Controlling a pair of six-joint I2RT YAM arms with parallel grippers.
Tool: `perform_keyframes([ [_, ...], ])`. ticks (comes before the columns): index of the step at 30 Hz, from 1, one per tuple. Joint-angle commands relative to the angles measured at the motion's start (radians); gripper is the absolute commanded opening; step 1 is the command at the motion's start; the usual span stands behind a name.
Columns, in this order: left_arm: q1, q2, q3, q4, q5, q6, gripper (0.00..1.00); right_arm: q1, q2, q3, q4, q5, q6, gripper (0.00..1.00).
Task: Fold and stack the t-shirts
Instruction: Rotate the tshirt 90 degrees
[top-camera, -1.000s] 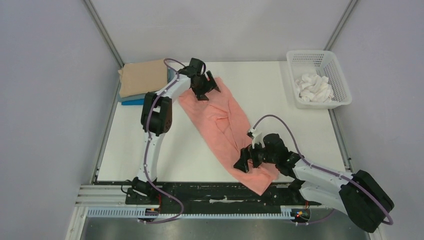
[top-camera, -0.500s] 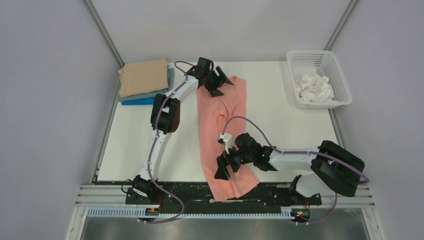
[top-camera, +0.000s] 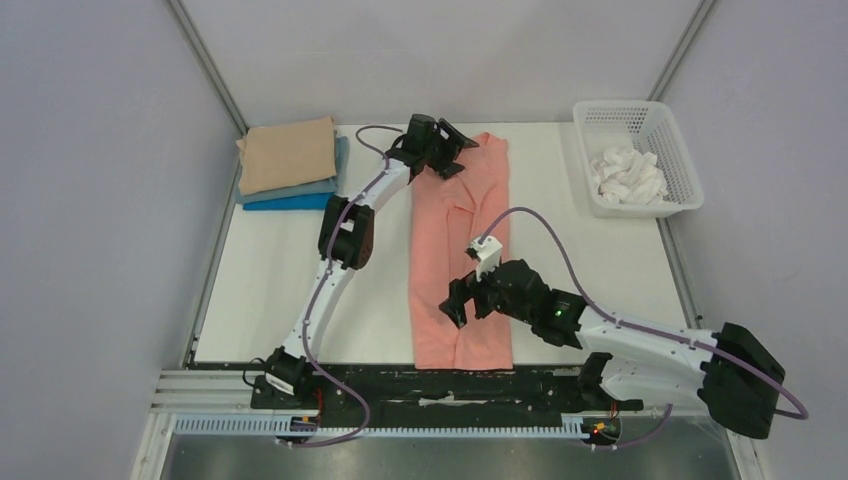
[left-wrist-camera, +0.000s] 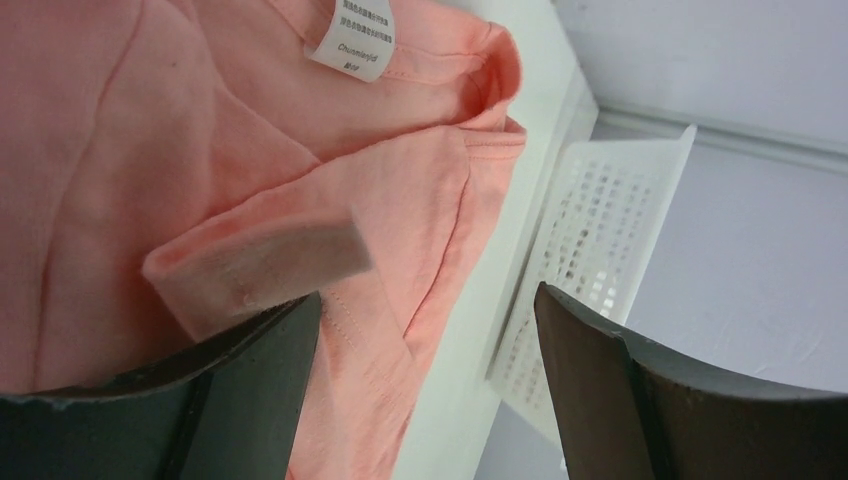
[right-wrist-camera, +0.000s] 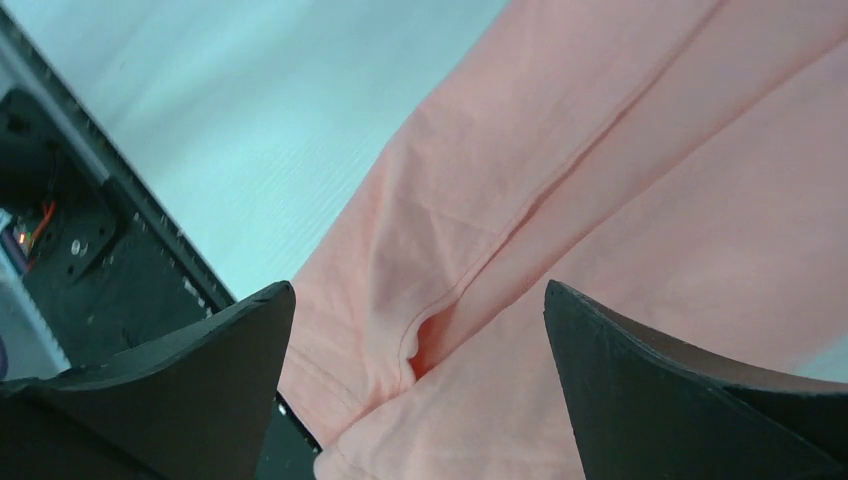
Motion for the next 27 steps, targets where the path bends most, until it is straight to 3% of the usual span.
perform_keyframes([
  [1, 0.021, 0.135, 0.054, 0.029, -0.180, -0.087, 0.86, -0.006, -0.149, -0.039, -0.077, 0.300, 0.079, 0.98],
  [4, 0.033, 0.150, 0.062, 0.068, -0.193, -0.112, 0.86, -0.006, -0.248, -0.093, -0.084, 0.436, 0.162, 0.98],
  [9, 0.040, 0.134, 0.151, 0.093, -0.136, -0.039, 0.86, -0.009, -0.351, -0.154, -0.069, 0.509, 0.190, 0.98],
  [16, 0.030, -0.175, 0.031, -0.016, 0.015, 0.175, 0.86, -0.011, -0.344, -0.091, -0.271, 0.537, 0.257, 0.98],
  [19, -0.003, -0.399, -0.188, -0.160, 0.034, 0.340, 0.86, -0.011, -0.348, -0.066, -0.373, 0.509, 0.261, 0.98],
  [22, -0.066, -0.657, -0.486, -0.323, -0.132, 0.464, 0.86, -0.011, -0.367, -0.068, -0.459, 0.439, 0.262, 0.98],
  [27, -0.199, -1.117, -1.187, -0.180, -0.263, 0.453, 0.87, -0.011, -0.432, -0.123, -0.526, 0.327, 0.286, 0.98],
])
